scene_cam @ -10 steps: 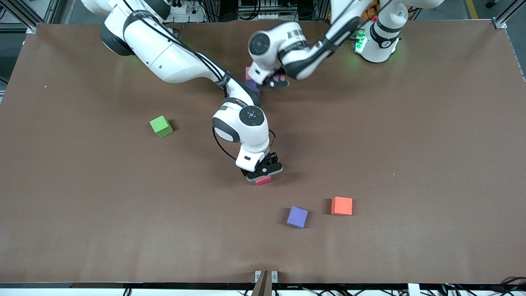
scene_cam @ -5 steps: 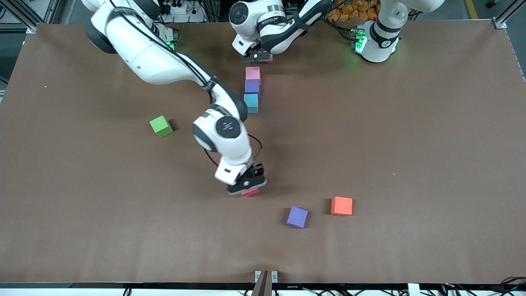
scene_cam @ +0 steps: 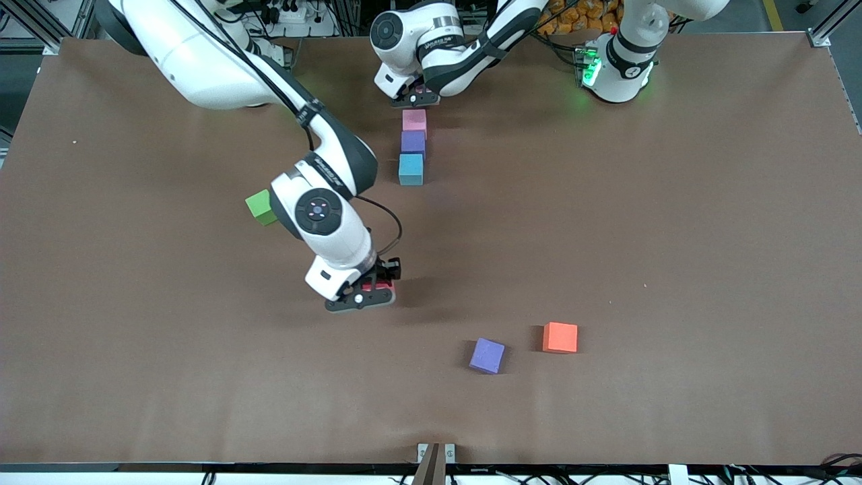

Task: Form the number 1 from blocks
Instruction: 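Place the pink cube in line beyond the light pink cube with the left gripper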

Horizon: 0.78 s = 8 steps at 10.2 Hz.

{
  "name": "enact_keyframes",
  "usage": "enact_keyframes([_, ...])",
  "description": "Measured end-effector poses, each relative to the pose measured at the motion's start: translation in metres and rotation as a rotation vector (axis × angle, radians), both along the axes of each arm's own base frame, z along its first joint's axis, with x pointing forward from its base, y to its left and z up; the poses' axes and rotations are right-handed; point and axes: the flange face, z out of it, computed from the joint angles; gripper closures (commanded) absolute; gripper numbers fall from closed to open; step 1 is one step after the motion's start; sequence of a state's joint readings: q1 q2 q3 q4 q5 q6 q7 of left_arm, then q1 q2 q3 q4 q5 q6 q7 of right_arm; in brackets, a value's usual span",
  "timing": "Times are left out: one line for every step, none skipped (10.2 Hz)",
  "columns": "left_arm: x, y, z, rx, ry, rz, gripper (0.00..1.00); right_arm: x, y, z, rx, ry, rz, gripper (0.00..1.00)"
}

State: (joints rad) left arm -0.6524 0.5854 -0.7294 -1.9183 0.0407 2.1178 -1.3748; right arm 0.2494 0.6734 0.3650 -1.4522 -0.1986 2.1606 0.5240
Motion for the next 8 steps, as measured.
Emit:
enact_keyframes([0.003,-0.003,0.003,-0.012,-0.001,-0.001,1.00,-0.001,-0.012,0.003,-0.001,0.010,-0.018,1.00])
enact_keyframes([0.006,-0.007,0.005,-0.028,0.005,-0.012,1.00,-0.003,-0.020,0.004,-0.007,0.022,-0.029,1.00])
enact_keyframes([0.011,-0.012,0.004,-0.043,0.016,-0.021,1.00,-0.005,-0.024,0.003,-0.019,0.039,-0.032,1.00])
enact_keyframes([0.016,-0.017,0.000,-0.054,0.030,-0.024,1.00,-0.008,-0.026,0.000,-0.032,0.058,-0.032,1.00])
enact_keyframes([0.020,-0.019,-0.006,-0.058,0.044,-0.028,1.00,-0.009,-0.028,-0.003,-0.041,0.075,-0.034,1.00])
enact_keyframes([0.022,-0.020,-0.011,-0.057,0.053,-0.029,1.00,-0.010,-0.030,-0.004,-0.039,0.087,-0.041,1.00])
enact_keyframes([0.023,-0.020,-0.014,-0.058,0.057,-0.029,1.00,-0.010,-0.032,-0.006,-0.037,0.095,-0.047,1.00])
enact_keyframes([0.026,-0.020,-0.014,-0.058,0.056,-0.027,1.00,-0.010,-0.033,-0.007,-0.035,0.099,-0.049,1.00])
